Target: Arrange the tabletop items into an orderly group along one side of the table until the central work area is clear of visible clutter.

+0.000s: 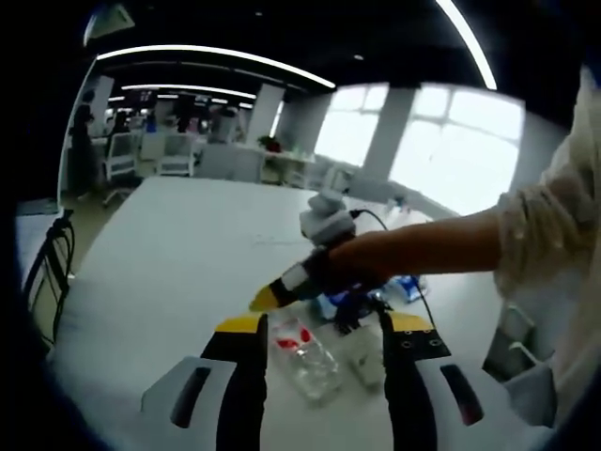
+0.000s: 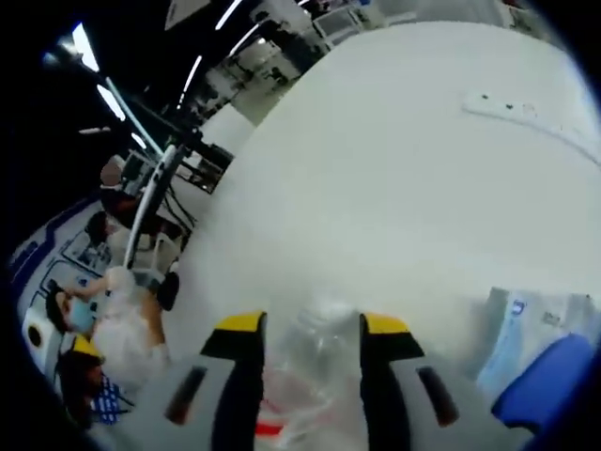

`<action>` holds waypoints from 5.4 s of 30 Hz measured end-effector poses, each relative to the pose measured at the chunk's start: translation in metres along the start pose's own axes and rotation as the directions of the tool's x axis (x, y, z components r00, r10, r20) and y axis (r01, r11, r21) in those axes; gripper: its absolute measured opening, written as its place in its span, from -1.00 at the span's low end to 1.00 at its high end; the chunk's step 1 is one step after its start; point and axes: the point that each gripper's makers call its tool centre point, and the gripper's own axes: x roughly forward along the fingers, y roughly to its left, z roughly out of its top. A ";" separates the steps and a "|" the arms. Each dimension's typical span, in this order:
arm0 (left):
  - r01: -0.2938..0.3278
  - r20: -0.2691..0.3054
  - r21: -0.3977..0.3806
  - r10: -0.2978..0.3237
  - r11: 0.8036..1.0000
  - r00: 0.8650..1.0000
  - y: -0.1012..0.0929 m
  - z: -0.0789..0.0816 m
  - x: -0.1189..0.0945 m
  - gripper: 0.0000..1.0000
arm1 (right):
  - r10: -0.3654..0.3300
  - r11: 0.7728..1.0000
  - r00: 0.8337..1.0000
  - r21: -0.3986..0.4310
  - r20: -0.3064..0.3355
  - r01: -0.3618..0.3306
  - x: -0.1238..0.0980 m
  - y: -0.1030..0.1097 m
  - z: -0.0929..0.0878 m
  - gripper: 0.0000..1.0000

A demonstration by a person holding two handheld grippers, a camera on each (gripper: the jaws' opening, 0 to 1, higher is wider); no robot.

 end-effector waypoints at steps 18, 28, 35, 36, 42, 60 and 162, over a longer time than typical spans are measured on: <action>0.001 0.003 -0.020 0.000 1.000 1.000 0.004 -0.005 0.000 -0.10 | 0.042 0.996 0.999 0.078 0.027 -0.044 0.008 -0.003 0.003 -0.47; 0.006 -0.009 -0.026 -0.006 1.000 1.000 0.003 -0.011 0.002 -0.04 | 0.090 0.978 0.993 0.183 0.082 -0.103 0.007 -0.003 0.004 -0.58; 0.003 -0.015 -0.032 -0.004 0.999 1.000 0.005 -0.014 0.002 -0.05 | 0.099 0.970 0.990 0.210 0.104 -0.119 0.005 -0.003 0.004 -0.60; 0.002 -0.016 -0.031 -0.002 1.000 1.000 0.006 -0.014 0.002 -0.05 | 0.100 0.970 0.989 0.212 0.110 -0.121 0.005 -0.004 0.005 -0.60; -0.001 -0.014 -0.033 0.000 0.999 1.000 0.007 -0.015 0.001 -0.06 | 0.112 0.968 0.986 0.209 0.122 -0.136 0.001 0.000 0.004 -0.62; -0.002 -0.028 -0.028 0.002 1.000 1.000 0.014 -0.022 0.005 -0.07 | 0.135 0.972 0.974 0.167 0.184 -0.166 -0.012 0.011 0.004 -0.65; 0.501 -0.073 -0.119 -0.511 0.857 0.857 -0.019 -0.089 0.061 -0.27 | 0.361 0.884 0.882 -0.413 0.303 -0.220 -0.092 0.118 -0.038 -0.60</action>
